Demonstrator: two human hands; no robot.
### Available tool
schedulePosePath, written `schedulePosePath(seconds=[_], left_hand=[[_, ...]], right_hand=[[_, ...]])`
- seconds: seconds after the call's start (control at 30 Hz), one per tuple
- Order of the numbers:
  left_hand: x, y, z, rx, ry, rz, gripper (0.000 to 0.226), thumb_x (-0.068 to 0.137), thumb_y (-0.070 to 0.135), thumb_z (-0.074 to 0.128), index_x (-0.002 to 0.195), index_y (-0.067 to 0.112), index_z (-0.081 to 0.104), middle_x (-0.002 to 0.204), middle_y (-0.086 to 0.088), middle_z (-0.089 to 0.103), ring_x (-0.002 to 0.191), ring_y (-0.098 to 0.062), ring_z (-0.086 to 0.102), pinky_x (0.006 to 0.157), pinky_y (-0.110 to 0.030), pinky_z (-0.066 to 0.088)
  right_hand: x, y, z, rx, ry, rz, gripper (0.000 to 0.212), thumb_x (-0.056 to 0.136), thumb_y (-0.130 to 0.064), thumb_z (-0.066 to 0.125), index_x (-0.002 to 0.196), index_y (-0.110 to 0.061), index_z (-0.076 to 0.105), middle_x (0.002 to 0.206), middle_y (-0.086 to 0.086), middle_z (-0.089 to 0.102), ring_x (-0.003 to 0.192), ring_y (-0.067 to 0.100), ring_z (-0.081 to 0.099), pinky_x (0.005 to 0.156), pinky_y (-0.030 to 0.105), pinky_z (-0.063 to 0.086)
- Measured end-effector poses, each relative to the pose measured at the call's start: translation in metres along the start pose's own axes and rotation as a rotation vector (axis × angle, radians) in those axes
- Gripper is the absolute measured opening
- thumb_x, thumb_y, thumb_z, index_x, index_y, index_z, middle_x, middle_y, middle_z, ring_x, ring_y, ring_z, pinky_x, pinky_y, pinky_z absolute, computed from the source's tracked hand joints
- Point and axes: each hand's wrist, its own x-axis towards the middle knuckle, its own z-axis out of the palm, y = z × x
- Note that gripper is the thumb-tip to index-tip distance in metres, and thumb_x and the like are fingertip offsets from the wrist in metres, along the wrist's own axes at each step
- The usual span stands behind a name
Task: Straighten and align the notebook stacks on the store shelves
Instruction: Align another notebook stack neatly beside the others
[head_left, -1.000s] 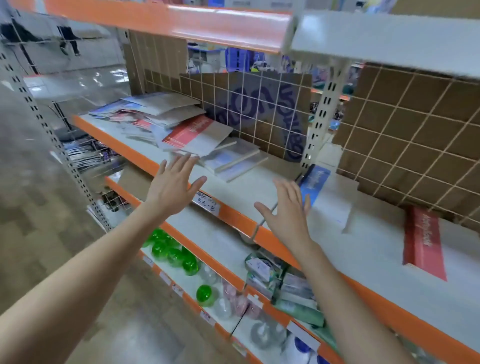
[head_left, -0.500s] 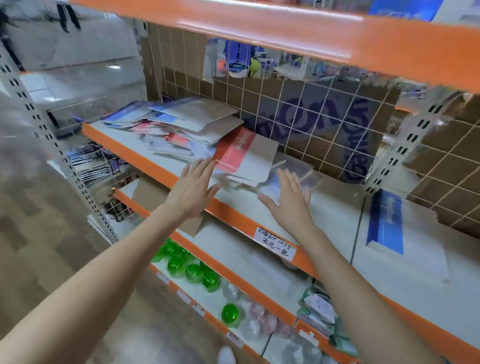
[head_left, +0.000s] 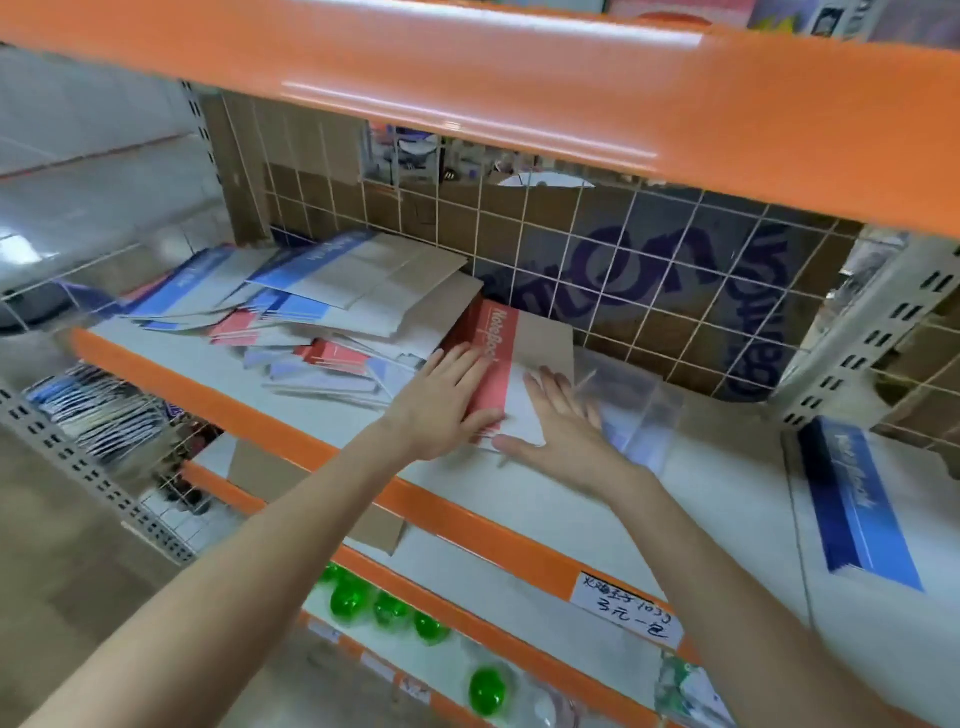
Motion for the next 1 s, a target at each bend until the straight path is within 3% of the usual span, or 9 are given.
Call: schedulePosePath(seconds=[0.13,0.27,0.4,0.5,0.6,0.67,1.0], left_hand=[[0.002,-0.008,0.012,-0.017,-0.039,0.022,0.076,0.093,0.061,0.024,0.151,0.014,0.011,0.158,-0.002,0.012,0.145,-0.017,0.003,0.116,-0.033,-0.004],[-0.003,-0.013,0.011,-0.018,-0.055,0.124,0.084,0.089,0.067,0.025,0.151,0.013,0.008,0.158,-0.002,0.01,0.145,-0.017,0.002,0.115,-0.035,-0.006],[-0.019,-0.016,0.005,0.066,-0.111,0.213,0.088,0.088,0.068,0.032,0.151,0.012,0.004,0.159,-0.002,0.006,0.145,-0.016,-0.001,0.115,-0.04,-0.005],[-0.036,-0.011,0.002,0.097,-0.108,0.232,0.075,0.095,0.048,0.039,0.15,0.013,0.003,0.158,-0.002,0.005,0.145,-0.018,0.0,0.115,-0.042,-0.001],[-0.054,-0.001,0.001,0.054,-0.036,0.212,0.066,0.095,0.018,0.041,0.15,0.013,0.005,0.158,-0.002,0.009,0.145,-0.018,0.003,0.116,-0.042,0.001],[-0.067,0.005,0.003,0.043,-0.007,0.216,0.066,0.093,0.009,0.039,0.15,0.013,0.005,0.158,-0.002,0.008,0.145,-0.02,0.002,0.116,-0.042,0.0],[-0.09,0.068,-0.014,0.029,0.128,0.371,0.069,0.093,0.008,0.044,0.151,0.017,0.006,0.158,0.001,0.009,0.146,-0.02,0.0,0.116,-0.042,0.0]], right_hand=[[-0.004,-0.006,0.008,-0.059,0.034,0.057,0.094,0.083,-0.071,0.042,0.152,-0.024,-0.002,0.159,-0.004,-0.011,0.145,0.01,-0.013,0.114,0.038,-0.007],[-0.02,-0.022,0.012,-0.028,0.043,0.155,0.09,0.086,-0.064,0.047,0.152,-0.027,-0.002,0.159,-0.004,-0.012,0.145,0.009,-0.014,0.115,0.041,-0.009],[-0.045,-0.044,0.02,-0.072,0.066,0.255,0.07,0.099,-0.037,0.043,0.152,-0.027,-0.002,0.159,-0.004,-0.011,0.146,0.011,-0.01,0.116,0.043,-0.005],[-0.066,-0.063,0.027,-0.098,0.104,0.306,0.07,0.098,-0.006,0.038,0.151,-0.027,-0.002,0.159,-0.005,-0.009,0.146,0.01,-0.007,0.116,0.042,-0.004],[-0.085,-0.082,0.035,-0.085,0.158,0.352,0.077,0.092,0.008,0.035,0.152,-0.026,-0.001,0.16,-0.003,-0.008,0.146,0.011,-0.007,0.116,0.039,-0.006],[-0.098,-0.091,0.04,-0.098,0.19,0.378,0.083,0.088,0.015,0.034,0.152,-0.026,-0.001,0.16,-0.002,-0.008,0.146,0.012,-0.007,0.116,0.037,-0.008],[-0.176,-0.079,0.031,-0.107,0.387,0.461,0.073,0.093,0.004,0.037,0.152,-0.027,0.006,0.16,-0.002,0.002,0.146,0.013,0.0,0.117,0.038,-0.001]])
